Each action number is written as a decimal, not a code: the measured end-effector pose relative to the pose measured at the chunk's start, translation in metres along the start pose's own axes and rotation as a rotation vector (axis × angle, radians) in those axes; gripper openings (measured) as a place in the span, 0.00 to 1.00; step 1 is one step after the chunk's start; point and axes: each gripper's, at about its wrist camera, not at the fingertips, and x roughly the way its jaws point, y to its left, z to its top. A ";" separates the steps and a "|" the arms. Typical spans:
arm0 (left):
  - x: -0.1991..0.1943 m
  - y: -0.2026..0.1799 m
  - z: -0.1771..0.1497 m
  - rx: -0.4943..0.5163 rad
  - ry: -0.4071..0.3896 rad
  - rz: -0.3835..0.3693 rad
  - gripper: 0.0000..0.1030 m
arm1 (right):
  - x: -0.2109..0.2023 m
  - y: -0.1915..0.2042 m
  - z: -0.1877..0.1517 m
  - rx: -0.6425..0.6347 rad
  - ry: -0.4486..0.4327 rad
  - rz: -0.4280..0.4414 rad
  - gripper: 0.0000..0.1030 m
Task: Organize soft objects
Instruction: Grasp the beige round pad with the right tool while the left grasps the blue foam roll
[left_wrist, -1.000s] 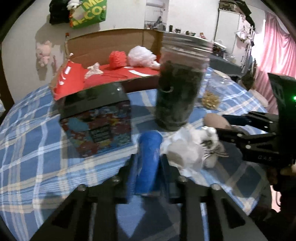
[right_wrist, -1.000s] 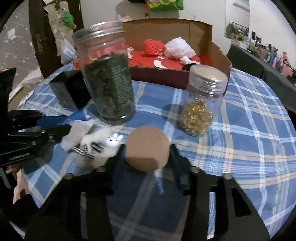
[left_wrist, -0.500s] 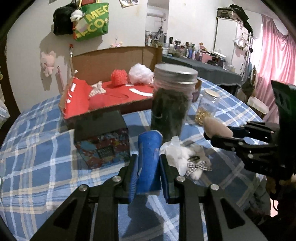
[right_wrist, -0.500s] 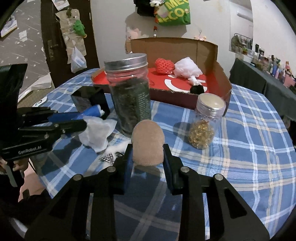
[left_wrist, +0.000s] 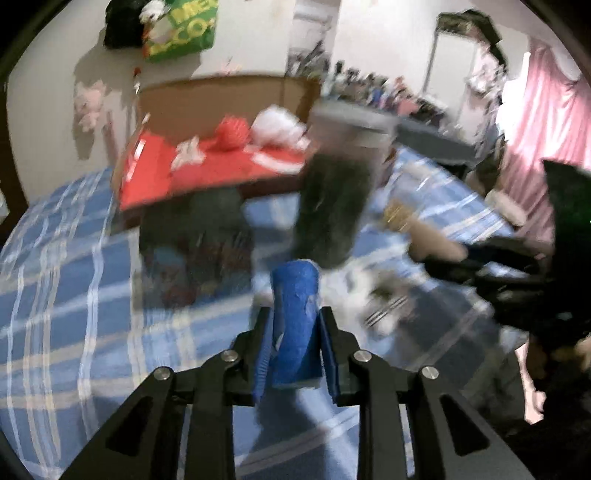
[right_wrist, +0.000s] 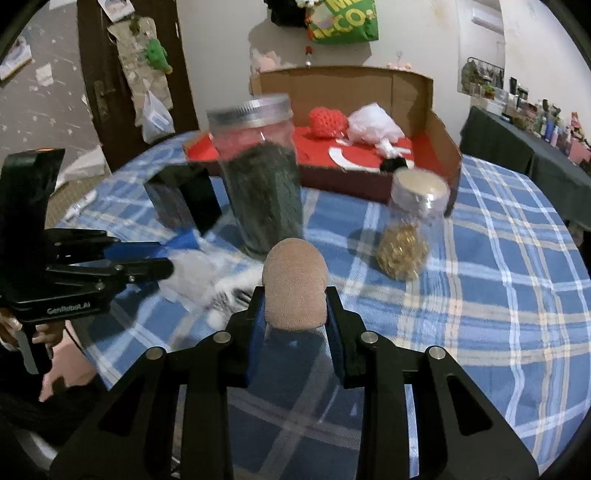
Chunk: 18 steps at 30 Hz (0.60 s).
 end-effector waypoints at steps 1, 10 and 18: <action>0.005 0.003 -0.005 -0.009 0.011 0.021 0.30 | 0.003 0.001 -0.003 -0.009 0.011 -0.020 0.30; 0.002 0.014 -0.018 0.011 -0.015 0.105 0.59 | 0.013 -0.004 -0.022 -0.022 0.027 -0.112 0.54; 0.002 0.019 -0.020 0.053 -0.022 0.191 0.60 | 0.014 -0.011 -0.023 0.006 0.026 -0.102 0.54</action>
